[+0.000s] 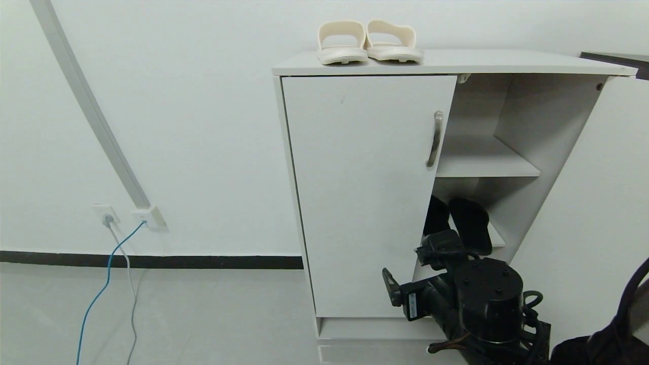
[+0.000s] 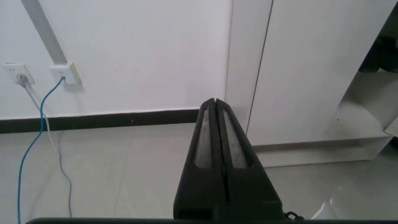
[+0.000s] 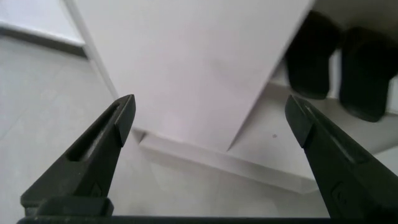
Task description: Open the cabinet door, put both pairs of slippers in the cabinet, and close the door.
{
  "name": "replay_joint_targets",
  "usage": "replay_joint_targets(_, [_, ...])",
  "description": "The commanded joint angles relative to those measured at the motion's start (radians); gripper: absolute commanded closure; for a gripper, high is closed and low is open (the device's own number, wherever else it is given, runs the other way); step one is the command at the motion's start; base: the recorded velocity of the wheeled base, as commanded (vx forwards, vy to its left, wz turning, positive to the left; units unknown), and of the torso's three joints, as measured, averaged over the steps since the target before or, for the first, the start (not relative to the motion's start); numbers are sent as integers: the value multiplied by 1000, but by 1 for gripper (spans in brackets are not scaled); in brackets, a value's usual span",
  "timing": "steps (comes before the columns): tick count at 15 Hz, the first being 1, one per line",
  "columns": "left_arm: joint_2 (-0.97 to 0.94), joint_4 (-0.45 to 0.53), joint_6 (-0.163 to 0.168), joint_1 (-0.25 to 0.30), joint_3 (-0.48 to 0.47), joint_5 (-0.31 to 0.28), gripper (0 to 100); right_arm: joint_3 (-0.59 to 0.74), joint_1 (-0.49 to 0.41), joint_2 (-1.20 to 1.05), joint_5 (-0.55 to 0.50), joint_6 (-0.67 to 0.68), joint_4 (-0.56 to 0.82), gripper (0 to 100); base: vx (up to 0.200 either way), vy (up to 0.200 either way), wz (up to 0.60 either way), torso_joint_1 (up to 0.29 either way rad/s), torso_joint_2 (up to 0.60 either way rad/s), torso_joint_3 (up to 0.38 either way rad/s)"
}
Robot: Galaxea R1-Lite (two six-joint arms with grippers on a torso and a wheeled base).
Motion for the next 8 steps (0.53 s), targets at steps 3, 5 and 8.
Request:
replay_joint_targets(3, [1,0,-1,0,0,0,100,5,0,8,1,0,-1,0,0,0,0,0,0,0])
replay_joint_targets(5, [1,0,0,0,0,0,100,5,2,8,1,0,-1,0,0,0,0,0,0,0])
replay_joint_targets(8, [1,0,-1,0,0,0,100,10,2,8,9,0,-1,0,0,0,0,0,0,0])
